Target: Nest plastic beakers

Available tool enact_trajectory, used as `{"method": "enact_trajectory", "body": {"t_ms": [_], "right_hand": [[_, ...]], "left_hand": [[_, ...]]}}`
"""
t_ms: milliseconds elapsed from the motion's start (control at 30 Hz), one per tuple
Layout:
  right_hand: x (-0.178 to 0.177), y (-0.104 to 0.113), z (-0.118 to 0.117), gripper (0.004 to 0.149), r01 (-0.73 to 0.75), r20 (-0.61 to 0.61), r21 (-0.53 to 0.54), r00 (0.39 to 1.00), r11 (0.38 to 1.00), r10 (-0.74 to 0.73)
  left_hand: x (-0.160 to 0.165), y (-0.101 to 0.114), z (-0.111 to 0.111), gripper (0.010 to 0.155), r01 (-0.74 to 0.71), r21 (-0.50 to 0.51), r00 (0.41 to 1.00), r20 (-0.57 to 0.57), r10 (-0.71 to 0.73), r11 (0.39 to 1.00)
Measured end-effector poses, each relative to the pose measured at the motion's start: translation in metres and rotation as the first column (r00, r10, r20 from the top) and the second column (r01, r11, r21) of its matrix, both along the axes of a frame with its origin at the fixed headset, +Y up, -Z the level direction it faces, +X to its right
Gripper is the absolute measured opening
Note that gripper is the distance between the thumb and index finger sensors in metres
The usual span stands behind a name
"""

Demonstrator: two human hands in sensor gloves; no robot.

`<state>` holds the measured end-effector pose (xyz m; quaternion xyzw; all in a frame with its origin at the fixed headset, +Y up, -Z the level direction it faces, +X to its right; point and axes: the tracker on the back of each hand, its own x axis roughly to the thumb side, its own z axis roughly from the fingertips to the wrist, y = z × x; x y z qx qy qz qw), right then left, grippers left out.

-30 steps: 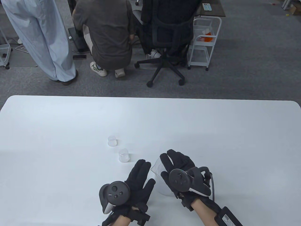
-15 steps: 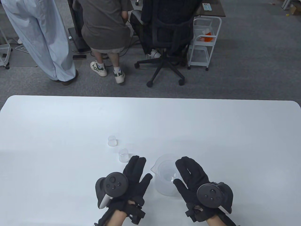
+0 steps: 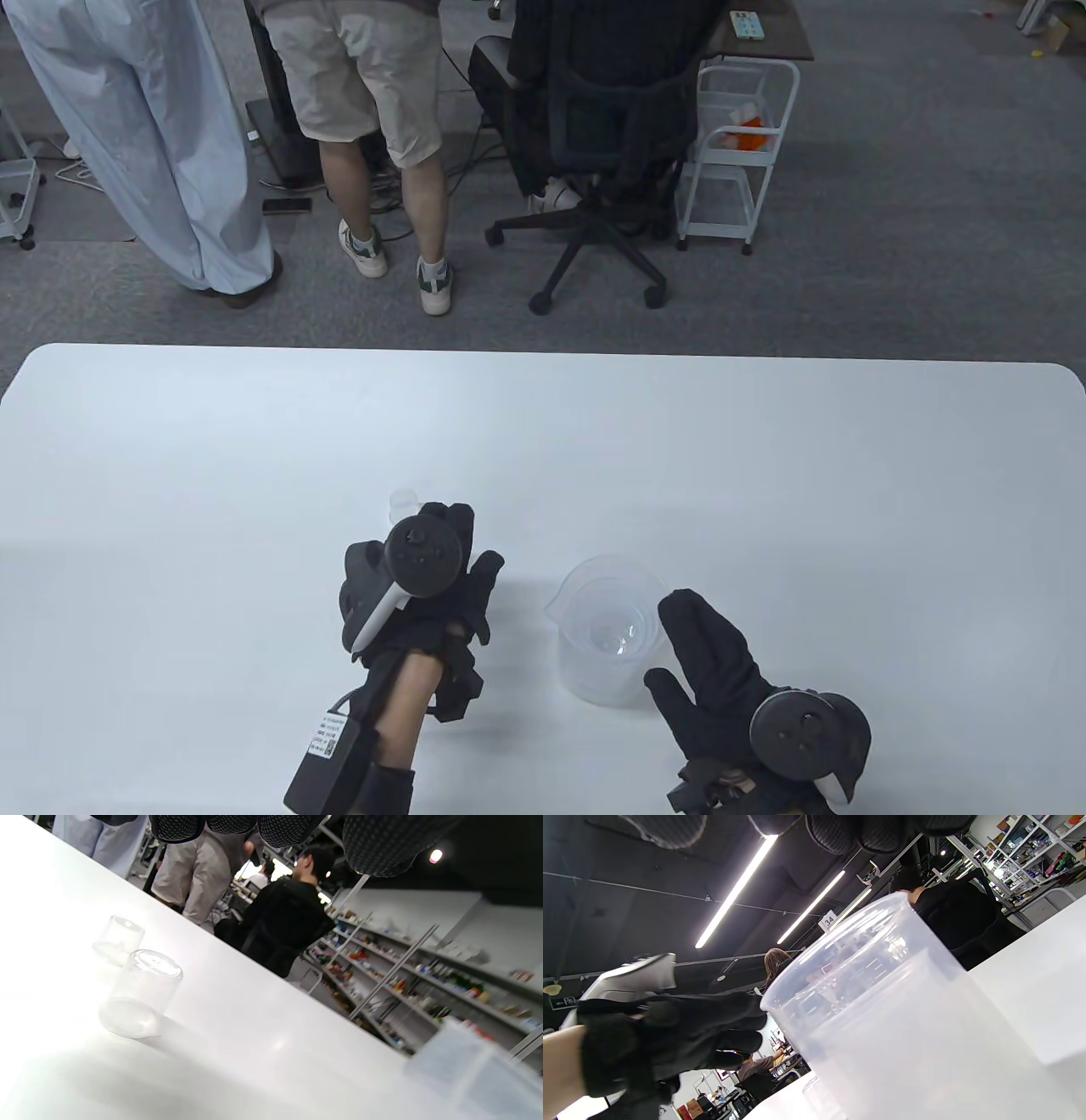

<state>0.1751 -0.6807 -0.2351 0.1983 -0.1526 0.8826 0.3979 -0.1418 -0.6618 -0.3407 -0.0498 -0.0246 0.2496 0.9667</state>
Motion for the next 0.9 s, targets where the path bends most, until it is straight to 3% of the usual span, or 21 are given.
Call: {"method": "enact_trajectory", "body": {"t_ms": [400,667,900], "right_hand": [[0.001,-0.001,0.0,0.068,0.024,-0.006,-0.015,1.0,1.0,-0.024],[0.004,0.0,-0.002,0.068,0.027,0.003,-0.018,1.0,0.999,-0.027],[0.004,-0.001,-0.001,0.068,0.02,0.002,-0.023,1.0,1.0,-0.02]], "left_hand": [[0.014,-0.057,-0.051,0.072,0.257,-0.144,0.961,-0.062,-0.268,0.956],[0.008,-0.079,-0.057,0.067,0.336,-0.178,0.933,-0.071,-0.352,0.925],[0.008,-0.087,-0.058,0.062,0.321,-0.171,0.939,-0.074,-0.337,0.931]]}}
